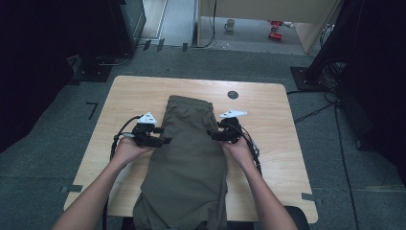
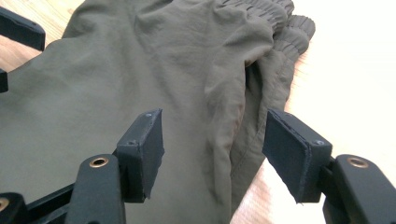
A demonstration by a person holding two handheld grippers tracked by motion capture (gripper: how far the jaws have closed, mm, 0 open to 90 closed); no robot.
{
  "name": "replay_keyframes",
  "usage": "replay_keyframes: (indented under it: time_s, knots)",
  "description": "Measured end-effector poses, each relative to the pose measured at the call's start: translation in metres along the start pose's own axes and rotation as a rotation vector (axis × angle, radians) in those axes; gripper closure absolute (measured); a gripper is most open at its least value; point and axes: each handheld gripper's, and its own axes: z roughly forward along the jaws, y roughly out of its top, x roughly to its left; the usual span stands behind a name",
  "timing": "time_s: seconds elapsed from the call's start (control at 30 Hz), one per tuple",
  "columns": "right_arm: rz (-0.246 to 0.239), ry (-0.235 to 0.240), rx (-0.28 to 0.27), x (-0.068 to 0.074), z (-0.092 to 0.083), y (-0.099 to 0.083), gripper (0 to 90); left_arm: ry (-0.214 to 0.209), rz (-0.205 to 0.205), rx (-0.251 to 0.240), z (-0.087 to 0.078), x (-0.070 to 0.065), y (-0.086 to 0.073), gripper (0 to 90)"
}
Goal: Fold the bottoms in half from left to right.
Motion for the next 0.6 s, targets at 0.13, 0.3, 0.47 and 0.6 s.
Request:
replay_keyframes:
  time_s: [0.13,0.3,0.47,0.6]
  knots:
    - [-0.004,-0.007,0.005,-0.001,0.007,0.005,36.9,0.014,-0.011,-0.005,0.005,0.009,0.005,39.1]
    - [0.004,-0.011,0.008,-0.007,0.017,0.014,36.0,0.025,-0.043,-0.011,0.011,0.023,0.014,39.6]
    - [0.019,0.008,0.017,-0.012,0.029,0.024,35.6,0.025,-0.088,-0.009,0.018,0.037,0.026,40.1]
    - [0.021,-0.001,-0.009,-0.021,0.035,0.032,36.6,0.033,-0.101,-0.003,0.025,0.045,0.034,40.7]
